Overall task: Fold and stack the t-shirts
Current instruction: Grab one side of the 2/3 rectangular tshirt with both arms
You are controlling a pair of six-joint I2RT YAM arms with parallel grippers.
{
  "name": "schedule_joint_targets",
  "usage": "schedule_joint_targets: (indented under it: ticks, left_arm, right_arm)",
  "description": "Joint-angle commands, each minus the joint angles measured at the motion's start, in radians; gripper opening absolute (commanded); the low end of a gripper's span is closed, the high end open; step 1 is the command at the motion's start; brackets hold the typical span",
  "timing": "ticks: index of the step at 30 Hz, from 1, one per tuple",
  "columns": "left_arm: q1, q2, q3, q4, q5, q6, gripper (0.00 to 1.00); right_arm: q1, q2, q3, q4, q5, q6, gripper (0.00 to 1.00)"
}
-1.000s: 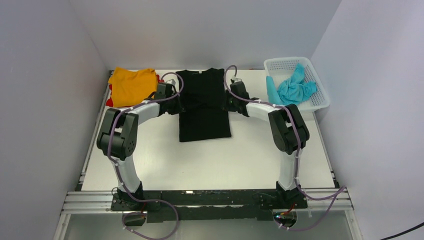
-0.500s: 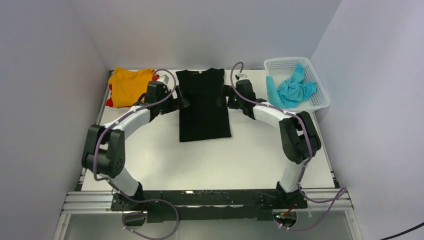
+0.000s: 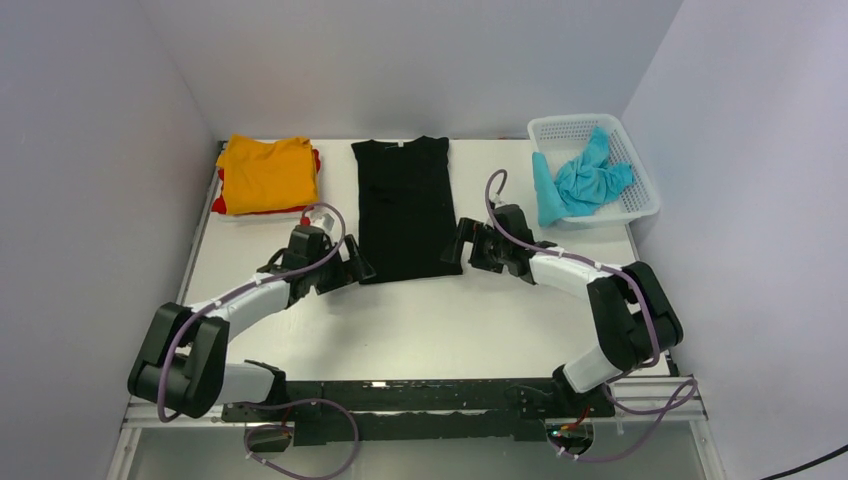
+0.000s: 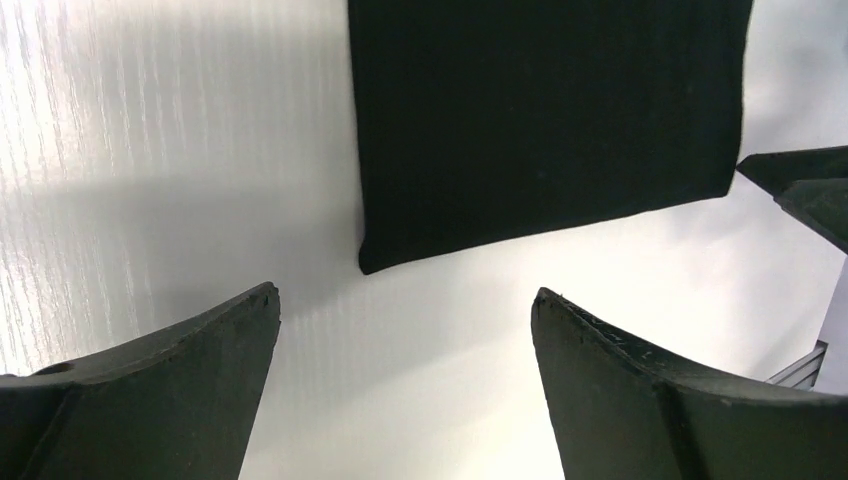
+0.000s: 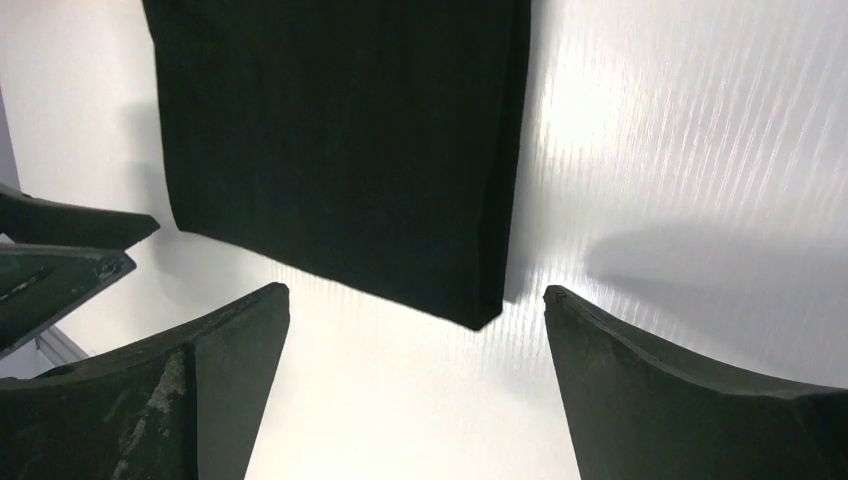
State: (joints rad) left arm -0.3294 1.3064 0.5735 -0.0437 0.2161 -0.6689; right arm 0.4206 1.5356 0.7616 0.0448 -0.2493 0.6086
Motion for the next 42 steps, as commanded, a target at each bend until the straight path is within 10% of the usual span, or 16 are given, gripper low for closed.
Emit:
schedule_joint_targets:
  ticks: [1, 14, 24, 34, 42]
  left_arm:
    - [-0.01, 0.013, -0.027, 0.112, 0.037, -0.048, 0.93]
    - [-0.025, 0.188, 0.0, 0.128, -0.011, -0.071, 0.57]
    - [-0.026, 0.192, 0.008, 0.111, -0.045, -0.069, 0.0]
    - [-0.045, 0.203, -0.009, 0.163, -0.037, -0.056, 0.0]
    - [-0.088, 0.113, -0.06, 0.127, -0.03, -0.04, 0.0]
  right_arm:
    - [0.003, -0.041, -0.05, 0.023, -0.04, 0.053, 1.0]
    - [0.007, 0.002, -0.112, 0.093, -0.043, 0.099, 0.92]
    - [0.011, 0.05, -0.092, 0.099, -0.017, 0.095, 0.53]
    - [0.015, 0.114, -0.097, 0.135, -0.027, 0.098, 0.0]
    - [0.041, 0.003, -0.128, 0.064, -0.082, 0.05, 0.0]
